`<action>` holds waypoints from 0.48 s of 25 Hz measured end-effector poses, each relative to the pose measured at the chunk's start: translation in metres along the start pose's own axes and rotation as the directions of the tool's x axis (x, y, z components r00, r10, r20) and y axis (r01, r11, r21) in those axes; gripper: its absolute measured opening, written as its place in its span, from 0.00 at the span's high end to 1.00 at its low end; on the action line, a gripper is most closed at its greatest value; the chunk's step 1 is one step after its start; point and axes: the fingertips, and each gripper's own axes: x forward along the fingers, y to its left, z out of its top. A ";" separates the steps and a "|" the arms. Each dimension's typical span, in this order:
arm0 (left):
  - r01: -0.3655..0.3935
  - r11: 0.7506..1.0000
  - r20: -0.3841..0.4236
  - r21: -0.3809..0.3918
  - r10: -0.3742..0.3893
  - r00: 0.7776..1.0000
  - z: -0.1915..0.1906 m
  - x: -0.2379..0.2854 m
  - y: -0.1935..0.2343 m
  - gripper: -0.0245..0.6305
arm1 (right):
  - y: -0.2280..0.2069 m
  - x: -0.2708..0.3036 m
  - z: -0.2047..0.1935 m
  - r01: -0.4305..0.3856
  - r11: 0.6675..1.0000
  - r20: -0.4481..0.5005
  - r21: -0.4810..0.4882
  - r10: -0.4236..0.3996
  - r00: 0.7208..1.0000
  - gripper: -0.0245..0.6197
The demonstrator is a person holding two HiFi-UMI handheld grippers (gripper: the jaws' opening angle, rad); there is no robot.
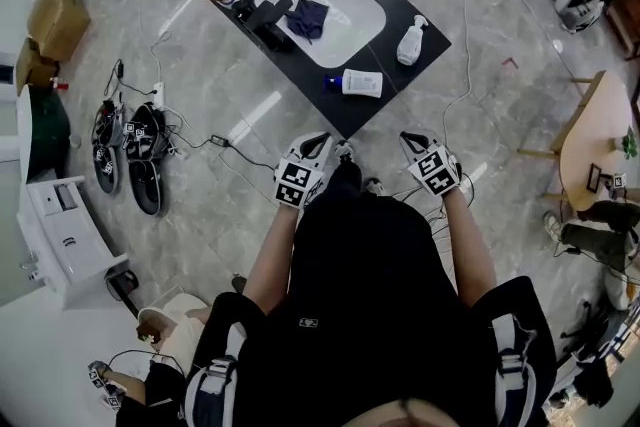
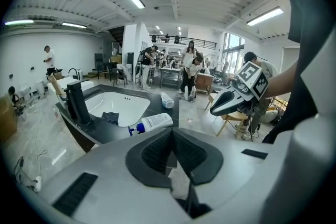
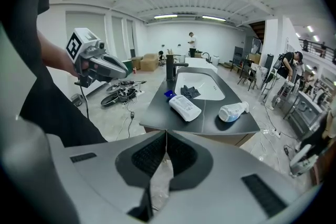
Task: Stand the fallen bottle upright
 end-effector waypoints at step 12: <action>0.063 0.998 -0.018 -0.008 -0.063 0.998 0.004 0.022 0.049 0.94 | 0.006 0.063 0.033 -0.121 0.992 -0.102 -0.039 0.117 0.988 0.81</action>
